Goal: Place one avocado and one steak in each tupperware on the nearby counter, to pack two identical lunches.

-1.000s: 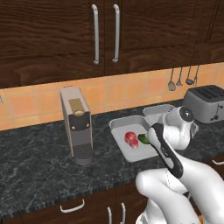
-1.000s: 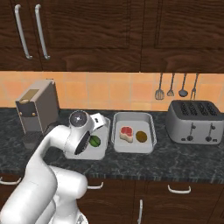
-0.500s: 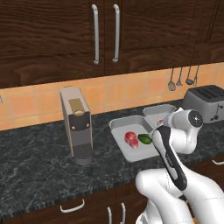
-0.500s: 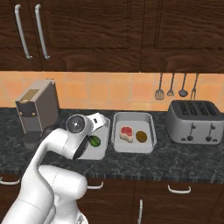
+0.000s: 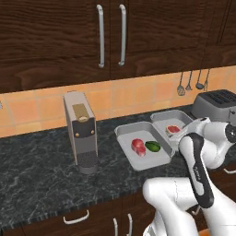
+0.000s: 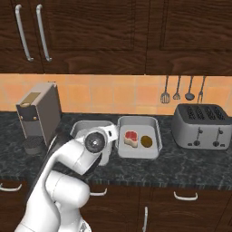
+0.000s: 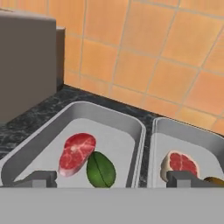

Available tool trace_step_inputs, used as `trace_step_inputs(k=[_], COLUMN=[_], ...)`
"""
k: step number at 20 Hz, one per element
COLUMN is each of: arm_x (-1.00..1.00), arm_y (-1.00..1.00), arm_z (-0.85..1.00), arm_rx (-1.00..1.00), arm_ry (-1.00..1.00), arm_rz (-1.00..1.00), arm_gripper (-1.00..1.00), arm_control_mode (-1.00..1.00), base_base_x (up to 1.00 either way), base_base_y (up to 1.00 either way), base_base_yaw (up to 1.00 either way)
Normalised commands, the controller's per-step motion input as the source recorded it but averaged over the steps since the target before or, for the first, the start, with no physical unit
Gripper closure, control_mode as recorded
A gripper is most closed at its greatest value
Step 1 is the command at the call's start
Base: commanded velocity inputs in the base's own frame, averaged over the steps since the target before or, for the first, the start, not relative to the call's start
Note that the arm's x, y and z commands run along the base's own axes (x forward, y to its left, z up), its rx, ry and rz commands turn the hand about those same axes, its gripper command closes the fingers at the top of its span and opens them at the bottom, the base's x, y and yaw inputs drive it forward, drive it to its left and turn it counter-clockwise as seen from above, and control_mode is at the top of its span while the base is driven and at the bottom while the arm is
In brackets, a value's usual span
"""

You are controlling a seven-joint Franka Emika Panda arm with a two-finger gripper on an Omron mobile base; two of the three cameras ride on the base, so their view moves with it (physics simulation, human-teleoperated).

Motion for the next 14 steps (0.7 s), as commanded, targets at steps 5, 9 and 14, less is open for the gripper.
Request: trace_step_inputs(k=[5, 9, 14], arm_x=[-0.31, -0.25, -0.13], arm_y=[-0.27, -0.2, -0.13], arm_z=[0.08, 0.09, 0.04], arm_rx=[0.2, 0.18, 0.11], arm_ry=[-0.13, -0.11, -0.06], arm_rz=[0.0, 0.0, 0.0], arm_gripper=[-1.0, -1.0, -1.0], arm_control_mode=[-1.0, -1.0, -1.0], base_base_x=[0.0, 0.0, 0.0], base_base_y=[0.0, 0.0, 0.0], base_base_yaw=[0.0, 0.0, 0.0])
